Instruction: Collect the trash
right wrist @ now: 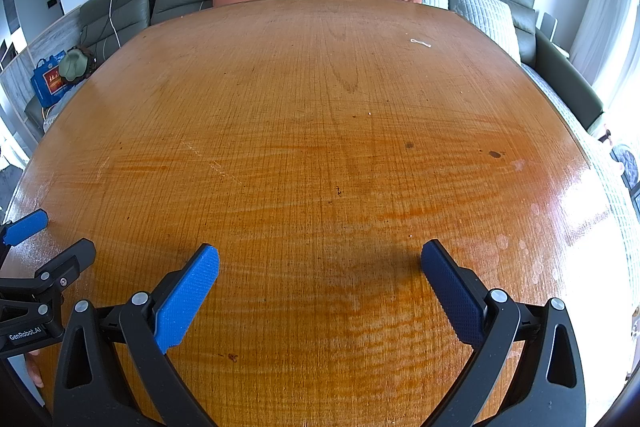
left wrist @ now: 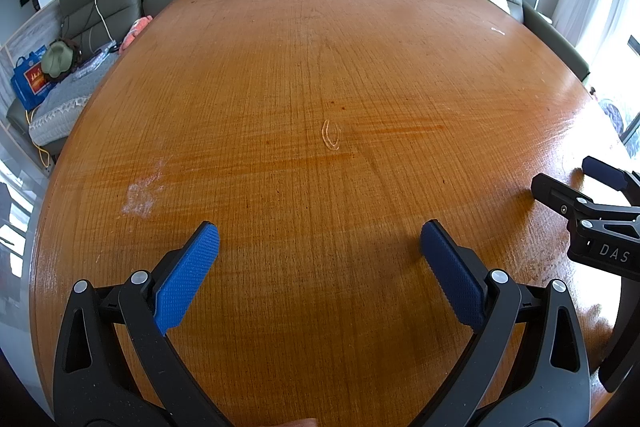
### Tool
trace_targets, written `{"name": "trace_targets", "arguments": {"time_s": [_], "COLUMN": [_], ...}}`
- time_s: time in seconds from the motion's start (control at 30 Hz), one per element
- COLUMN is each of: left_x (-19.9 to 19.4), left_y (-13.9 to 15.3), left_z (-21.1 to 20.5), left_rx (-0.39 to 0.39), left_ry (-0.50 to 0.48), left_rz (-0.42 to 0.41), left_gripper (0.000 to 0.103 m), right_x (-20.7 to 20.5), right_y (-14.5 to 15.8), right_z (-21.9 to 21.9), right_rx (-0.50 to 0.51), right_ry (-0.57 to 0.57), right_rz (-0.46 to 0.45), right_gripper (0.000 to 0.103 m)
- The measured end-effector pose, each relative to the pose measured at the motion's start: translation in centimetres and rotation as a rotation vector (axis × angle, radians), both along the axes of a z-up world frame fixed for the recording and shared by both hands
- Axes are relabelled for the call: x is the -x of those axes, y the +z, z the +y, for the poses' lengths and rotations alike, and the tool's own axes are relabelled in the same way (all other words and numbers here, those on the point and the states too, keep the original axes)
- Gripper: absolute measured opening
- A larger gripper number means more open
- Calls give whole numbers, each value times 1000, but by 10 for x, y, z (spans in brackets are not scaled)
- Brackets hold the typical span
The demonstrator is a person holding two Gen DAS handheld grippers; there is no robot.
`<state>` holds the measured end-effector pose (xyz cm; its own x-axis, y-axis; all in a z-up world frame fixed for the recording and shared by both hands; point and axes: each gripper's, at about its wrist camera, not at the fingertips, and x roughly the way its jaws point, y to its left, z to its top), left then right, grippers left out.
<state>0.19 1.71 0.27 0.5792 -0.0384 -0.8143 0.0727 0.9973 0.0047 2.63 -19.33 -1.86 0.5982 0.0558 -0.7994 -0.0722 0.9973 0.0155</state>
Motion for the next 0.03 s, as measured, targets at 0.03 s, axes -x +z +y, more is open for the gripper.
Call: {"name": "trace_targets", "arguments": {"time_s": [0.03], "left_x": [0], "left_y": [0], "left_z": [0], "left_rx": [0], "left_ry": [0], "left_rz": [0], "left_gripper": [97], "right_x": [0], "right_y": [0], "right_z": [0], "right_rx": [0], "right_ry": [0], "right_rz": [0], "right_gripper": [100]}}
